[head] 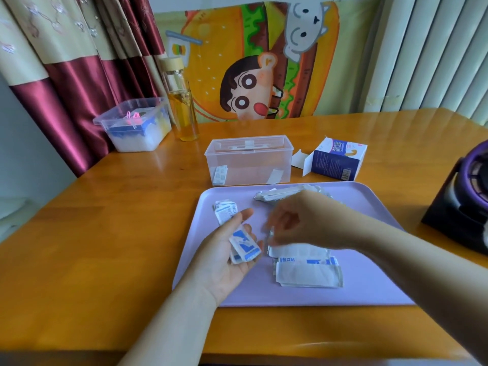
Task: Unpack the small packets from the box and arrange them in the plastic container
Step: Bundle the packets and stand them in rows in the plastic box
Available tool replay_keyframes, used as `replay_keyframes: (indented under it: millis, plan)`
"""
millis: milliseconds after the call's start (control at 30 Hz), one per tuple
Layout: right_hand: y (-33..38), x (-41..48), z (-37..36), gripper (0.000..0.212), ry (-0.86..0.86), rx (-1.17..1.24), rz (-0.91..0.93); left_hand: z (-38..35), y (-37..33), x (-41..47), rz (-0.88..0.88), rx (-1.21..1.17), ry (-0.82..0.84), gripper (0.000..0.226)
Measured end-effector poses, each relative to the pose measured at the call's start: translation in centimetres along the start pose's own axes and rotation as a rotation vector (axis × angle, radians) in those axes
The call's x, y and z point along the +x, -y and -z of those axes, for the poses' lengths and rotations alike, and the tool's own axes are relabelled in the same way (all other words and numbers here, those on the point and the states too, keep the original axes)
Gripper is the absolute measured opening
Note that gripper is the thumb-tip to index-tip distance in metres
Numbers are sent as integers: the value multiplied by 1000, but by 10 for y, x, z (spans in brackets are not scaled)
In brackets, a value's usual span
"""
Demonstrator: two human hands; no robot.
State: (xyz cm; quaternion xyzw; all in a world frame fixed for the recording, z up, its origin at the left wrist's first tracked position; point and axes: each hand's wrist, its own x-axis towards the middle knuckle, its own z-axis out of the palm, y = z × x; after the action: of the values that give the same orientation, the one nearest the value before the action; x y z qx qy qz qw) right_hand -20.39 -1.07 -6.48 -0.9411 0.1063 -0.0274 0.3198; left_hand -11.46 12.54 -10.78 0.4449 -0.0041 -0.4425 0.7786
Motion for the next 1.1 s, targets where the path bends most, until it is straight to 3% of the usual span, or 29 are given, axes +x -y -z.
replay_keyframes:
  millis: [67,133,333,400,433,567,667,733,800,933,1033,1100]
  plan:
    - [-5,-8,0,28,219,-288,-57,4,-3,2,-4,-75,-13,20]
    - [-9,-15,-4,40,362,-419,-125,4,-6,2,-3,-113,-5,21]
    - [-13,-10,-8,44,445,-491,-155,2,-7,1,-1,-107,14,20]
    - [-17,-7,-8,36,460,-488,-144,3,-8,1,-3,-104,11,19]
    - [-18,-6,-7,30,441,-468,-121,4,-9,1,-4,-101,7,19]
    - [-20,-4,8,46,208,-189,-123,7,-11,0,25,-62,-1,14]
    - [-17,1,13,33,64,177,-116,5,-7,-3,98,-15,24,12]
    - [-19,5,8,54,22,464,-97,0,-2,-6,145,0,52,13]
    - [-19,7,2,54,-98,597,-66,-4,0,-9,180,7,77,16]
    - [-15,6,-11,7,-418,321,137,-9,1,-13,220,-39,80,23]
    - [-15,6,-27,23,-614,-47,421,-12,0,-15,191,-61,78,25]
    - [-20,5,-34,25,-628,-156,508,-13,-1,-15,152,-47,69,24]
